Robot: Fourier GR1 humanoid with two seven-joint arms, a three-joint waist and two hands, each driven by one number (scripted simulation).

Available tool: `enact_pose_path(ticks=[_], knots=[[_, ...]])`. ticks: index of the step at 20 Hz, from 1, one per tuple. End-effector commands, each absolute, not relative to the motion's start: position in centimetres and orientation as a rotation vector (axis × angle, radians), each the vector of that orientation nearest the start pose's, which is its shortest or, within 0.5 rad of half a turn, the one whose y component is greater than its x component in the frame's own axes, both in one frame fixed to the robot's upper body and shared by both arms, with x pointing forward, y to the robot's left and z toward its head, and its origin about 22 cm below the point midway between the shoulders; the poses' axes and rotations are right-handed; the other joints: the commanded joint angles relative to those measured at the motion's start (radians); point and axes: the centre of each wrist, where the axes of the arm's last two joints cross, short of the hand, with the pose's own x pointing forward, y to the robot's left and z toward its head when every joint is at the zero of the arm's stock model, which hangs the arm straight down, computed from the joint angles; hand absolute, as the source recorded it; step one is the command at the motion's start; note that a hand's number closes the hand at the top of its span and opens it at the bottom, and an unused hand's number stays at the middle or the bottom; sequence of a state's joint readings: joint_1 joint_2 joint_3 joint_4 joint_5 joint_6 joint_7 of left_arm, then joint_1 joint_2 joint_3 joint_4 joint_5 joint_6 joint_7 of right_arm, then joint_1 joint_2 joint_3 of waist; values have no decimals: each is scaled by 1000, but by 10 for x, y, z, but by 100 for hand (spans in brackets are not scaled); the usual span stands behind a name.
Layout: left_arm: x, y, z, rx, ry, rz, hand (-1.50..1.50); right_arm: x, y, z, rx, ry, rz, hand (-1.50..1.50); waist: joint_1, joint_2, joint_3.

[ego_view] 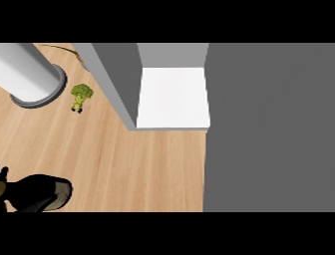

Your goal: Pick up the wine, place it into the cabinet and close the cabinet

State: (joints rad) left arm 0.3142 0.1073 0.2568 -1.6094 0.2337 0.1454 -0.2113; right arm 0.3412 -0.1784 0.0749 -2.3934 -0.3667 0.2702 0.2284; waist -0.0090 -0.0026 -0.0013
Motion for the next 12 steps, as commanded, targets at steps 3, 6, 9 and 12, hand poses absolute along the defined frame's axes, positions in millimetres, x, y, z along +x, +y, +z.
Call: enact_pose_path(ticks=[3,6,9,12], knots=[[129,336,-64,329,-1514,479,-150,98,-247,166,450,-1876,257,-150,0,0,1],[137,341,-79,274,-1527,479,-150,110,-243,165,455,-1894,244,-150,3,1,0],[127,365,-95,275,-1526,497,-150,103,-252,169,436,-1872,250,-150,-2,1,0],[143,362,-105,257,-1514,500,-150,100,-234,169,445,-1903,234,-150,-3,1,0]])
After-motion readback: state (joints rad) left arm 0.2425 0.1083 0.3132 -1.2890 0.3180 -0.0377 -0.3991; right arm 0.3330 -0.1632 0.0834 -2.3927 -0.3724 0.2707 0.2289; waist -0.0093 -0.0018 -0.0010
